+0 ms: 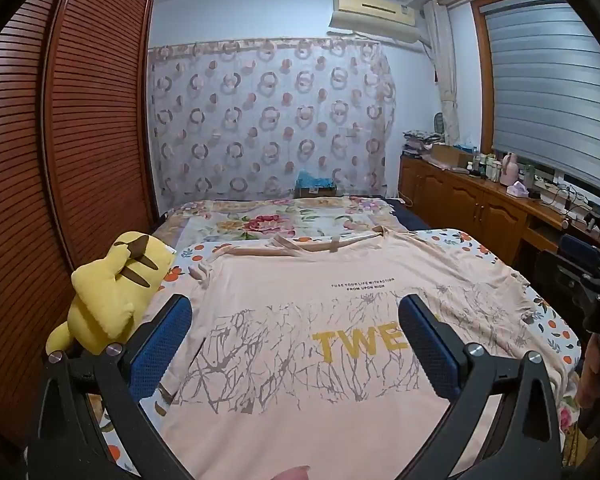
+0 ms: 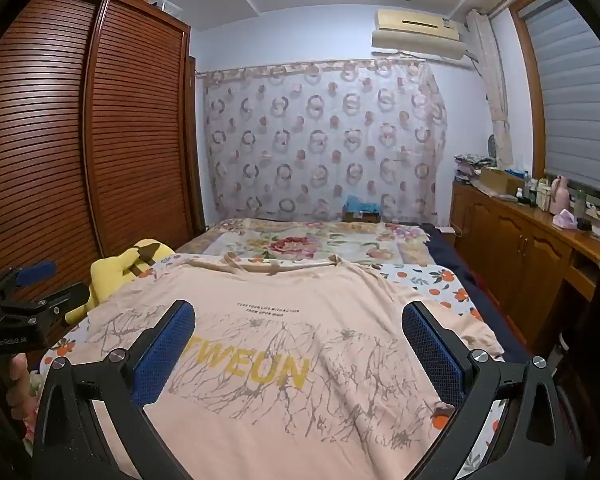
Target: Fold small clothes
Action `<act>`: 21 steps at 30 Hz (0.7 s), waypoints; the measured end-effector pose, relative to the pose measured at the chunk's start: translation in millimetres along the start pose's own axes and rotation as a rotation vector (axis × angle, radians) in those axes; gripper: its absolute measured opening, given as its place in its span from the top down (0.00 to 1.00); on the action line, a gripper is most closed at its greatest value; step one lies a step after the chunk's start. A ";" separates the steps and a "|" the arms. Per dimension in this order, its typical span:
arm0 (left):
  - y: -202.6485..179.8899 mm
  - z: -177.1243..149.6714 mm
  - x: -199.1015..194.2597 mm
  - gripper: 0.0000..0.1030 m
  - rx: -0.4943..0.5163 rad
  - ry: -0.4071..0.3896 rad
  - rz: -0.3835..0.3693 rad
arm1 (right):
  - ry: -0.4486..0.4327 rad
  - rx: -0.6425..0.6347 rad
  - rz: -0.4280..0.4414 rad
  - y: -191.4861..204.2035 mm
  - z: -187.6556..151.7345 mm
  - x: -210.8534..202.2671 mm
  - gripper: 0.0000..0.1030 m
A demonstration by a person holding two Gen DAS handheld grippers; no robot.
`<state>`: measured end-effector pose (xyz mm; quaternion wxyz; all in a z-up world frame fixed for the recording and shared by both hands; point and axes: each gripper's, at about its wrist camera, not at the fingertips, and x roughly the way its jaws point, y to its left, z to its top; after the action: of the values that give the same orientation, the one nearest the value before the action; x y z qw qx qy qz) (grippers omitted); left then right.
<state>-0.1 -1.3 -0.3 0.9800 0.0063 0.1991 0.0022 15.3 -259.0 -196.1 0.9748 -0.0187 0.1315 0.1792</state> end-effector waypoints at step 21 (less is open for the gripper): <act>0.5 -0.4 0.9 0.00 -0.016 0.005 -0.011 | 0.003 -0.002 0.002 -0.1 0.7 -0.7 0.00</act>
<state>0.5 -0.8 -1.0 0.9795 -0.0027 0.2015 -0.0015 14.9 -259.3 -195.3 0.9745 -0.0199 0.1327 0.1801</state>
